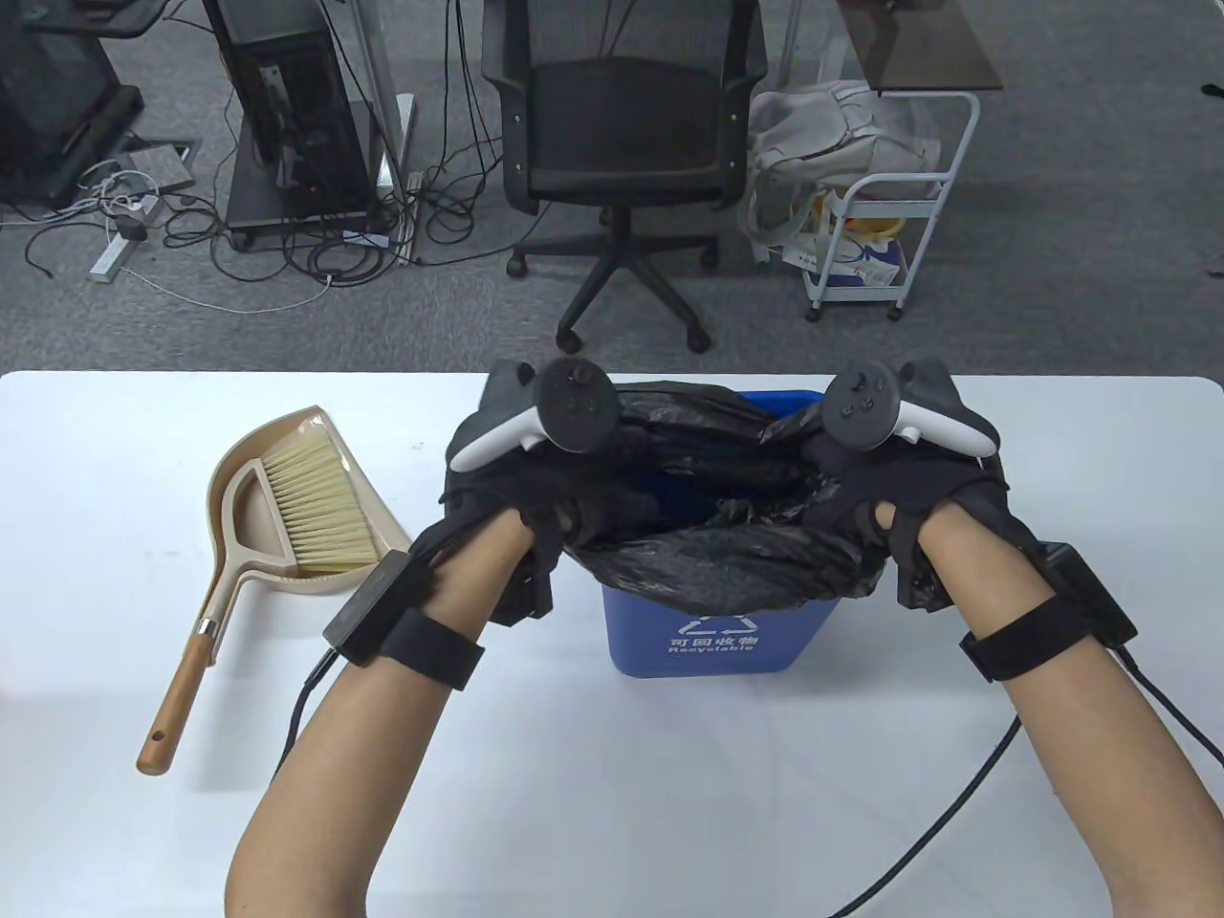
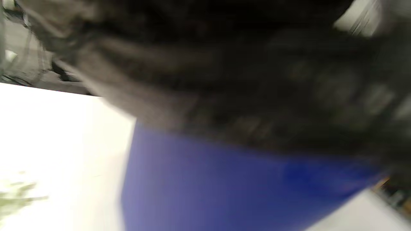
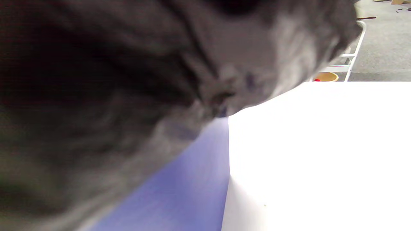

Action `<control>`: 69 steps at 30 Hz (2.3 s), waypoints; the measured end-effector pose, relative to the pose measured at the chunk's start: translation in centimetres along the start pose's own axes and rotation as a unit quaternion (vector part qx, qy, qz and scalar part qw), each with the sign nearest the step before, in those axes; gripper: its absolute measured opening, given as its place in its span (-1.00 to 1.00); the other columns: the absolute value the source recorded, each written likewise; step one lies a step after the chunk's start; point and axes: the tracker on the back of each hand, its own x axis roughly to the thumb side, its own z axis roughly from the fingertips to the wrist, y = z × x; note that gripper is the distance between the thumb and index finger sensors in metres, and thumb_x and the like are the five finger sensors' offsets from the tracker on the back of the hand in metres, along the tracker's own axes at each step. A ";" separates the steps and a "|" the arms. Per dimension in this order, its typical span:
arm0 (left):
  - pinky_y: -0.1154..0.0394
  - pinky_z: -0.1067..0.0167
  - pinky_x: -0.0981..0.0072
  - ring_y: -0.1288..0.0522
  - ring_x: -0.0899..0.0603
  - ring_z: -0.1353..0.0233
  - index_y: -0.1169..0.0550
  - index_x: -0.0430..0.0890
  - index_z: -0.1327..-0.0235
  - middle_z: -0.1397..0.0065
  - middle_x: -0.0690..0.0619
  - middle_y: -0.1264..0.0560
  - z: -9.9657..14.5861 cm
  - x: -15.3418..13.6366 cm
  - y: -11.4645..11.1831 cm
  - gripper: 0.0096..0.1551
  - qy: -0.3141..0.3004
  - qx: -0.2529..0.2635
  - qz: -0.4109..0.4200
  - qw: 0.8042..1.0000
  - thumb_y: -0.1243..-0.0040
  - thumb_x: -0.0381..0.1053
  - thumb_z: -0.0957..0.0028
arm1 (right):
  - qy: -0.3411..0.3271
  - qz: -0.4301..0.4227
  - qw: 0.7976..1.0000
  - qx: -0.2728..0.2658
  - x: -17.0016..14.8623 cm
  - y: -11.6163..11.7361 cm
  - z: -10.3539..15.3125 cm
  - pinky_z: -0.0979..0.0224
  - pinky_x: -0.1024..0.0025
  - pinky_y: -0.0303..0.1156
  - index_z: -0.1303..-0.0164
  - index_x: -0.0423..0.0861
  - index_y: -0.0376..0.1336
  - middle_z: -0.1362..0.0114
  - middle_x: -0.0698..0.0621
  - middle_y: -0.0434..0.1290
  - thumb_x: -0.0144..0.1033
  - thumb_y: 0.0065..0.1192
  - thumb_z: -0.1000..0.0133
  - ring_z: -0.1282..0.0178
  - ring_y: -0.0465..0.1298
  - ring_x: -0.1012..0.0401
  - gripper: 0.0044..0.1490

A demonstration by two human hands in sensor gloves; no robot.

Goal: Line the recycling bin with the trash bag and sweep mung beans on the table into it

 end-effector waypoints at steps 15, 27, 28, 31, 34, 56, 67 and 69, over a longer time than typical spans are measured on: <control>-0.11 -0.39 -0.68 0.03 -0.80 -0.58 -0.51 -0.19 -0.59 -0.76 -0.47 -0.08 5.8 -3.4 5.9 -0.12 -0.060 0.182 0.181 0.965 -0.46 0.17 -0.03 | 0.001 -0.010 0.999 -0.041 -0.3 -0.2 0.6 -0.42 -0.61 -0.06 -0.79 -0.25 -0.09 -0.62 -0.58 -0.52 -0.05 0.41 -0.09 -0.53 -0.21 -0.67 0.20; 0.01 -0.40 -0.73 0.35 -0.84 -0.51 -0.18 -0.15 -0.80 -0.74 -0.43 0.35 -0.5 0.4 -2.3 0.14 0.046 -0.042 -0.018 0.998 -0.38 0.28 -0.05 | -0.002 -0.052 0.991 -0.119 -1.2 -1.7 1.7 -0.40 -0.60 -0.01 -0.78 -0.28 -0.11 -0.62 -0.61 -0.47 -0.04 0.35 -0.12 -0.52 -0.15 -0.68 0.18; 0.01 -0.40 -0.73 0.35 -0.84 -0.51 -0.17 -0.15 -0.80 -0.74 -0.43 0.36 -0.8 0.8 -2.4 0.15 0.052 -0.048 -0.034 0.997 -0.38 0.28 -0.05 | 0.004 -0.046 0.992 -0.118 -1.2 -1.7 1.6 -0.40 -0.61 -0.01 -0.78 -0.28 -0.10 -0.63 -0.61 -0.47 -0.04 0.35 -0.11 -0.52 -0.16 -0.69 0.18; 0.03 -0.41 -0.73 0.36 -0.84 -0.52 -0.16 -0.15 -0.81 -0.72 -0.43 0.39 -2.1 1.7 -2.8 0.16 0.065 -0.063 -0.070 0.993 -0.41 0.26 -0.05 | 0.022 -0.033 0.995 -0.090 -1.4 -1.2 0.9 -0.41 -0.61 -0.03 -0.78 -0.28 -0.22 -0.62 -0.60 -0.49 -0.01 0.36 -0.11 -0.53 -0.17 -0.68 0.27; 0.06 -0.43 -0.73 0.40 -0.82 -0.53 -0.19 -0.14 -0.80 -0.70 -0.40 0.46 -3.0 2.1 -3.4 0.15 0.087 -0.095 -0.114 0.985 -0.44 0.24 -0.04 | 0.041 -0.016 0.996 -0.072 -1.4 -0.7 0.3 -0.42 -0.61 -0.03 -0.77 -0.27 -0.31 -0.62 -0.60 -0.51 -0.01 0.41 -0.09 -0.53 -0.18 -0.69 0.36; 0.01 -0.41 -0.74 0.25 -0.84 -0.56 -0.46 -0.13 -0.66 -0.80 -0.43 0.12 4.1 4.2 -0.1 -0.04 -0.058 0.006 -0.072 0.996 -0.38 0.28 -0.02 | -0.146 -0.067 0.972 -0.170 0.4 -2.3 8.0 -0.39 -0.61 0.00 -0.64 -0.23 0.26 -0.73 -0.51 -0.24 0.00 0.31 -0.12 -0.53 -0.10 -0.67 -0.08; 0.06 -0.40 -0.73 0.35 -0.82 -0.52 -0.41 -0.14 -0.68 -0.78 -0.45 0.19 4.3 3.1 -5.4 -0.03 -0.051 -0.083 -0.096 0.991 -0.38 0.26 -0.03 | -0.153 -0.083 0.982 -0.069 -0.7 1.6 6.2 -0.38 -0.63 -0.09 -0.67 -0.29 0.20 -0.73 -0.47 -0.24 0.07 0.23 -0.13 -0.51 -0.21 -0.67 0.00; 0.07 -0.40 -0.73 0.36 -0.82 -0.51 -0.40 -0.13 -0.69 -0.78 -0.44 0.21 4.6 3.3 -5.2 -0.02 -0.055 -0.089 -0.093 0.990 -0.37 0.27 -0.02 | -0.158 -0.076 0.981 -0.085 -0.6 0.9 6.8 -0.37 -0.64 -0.08 -0.68 -0.25 0.20 -0.74 -0.43 -0.24 0.07 0.24 -0.12 -0.51 -0.20 -0.68 -0.01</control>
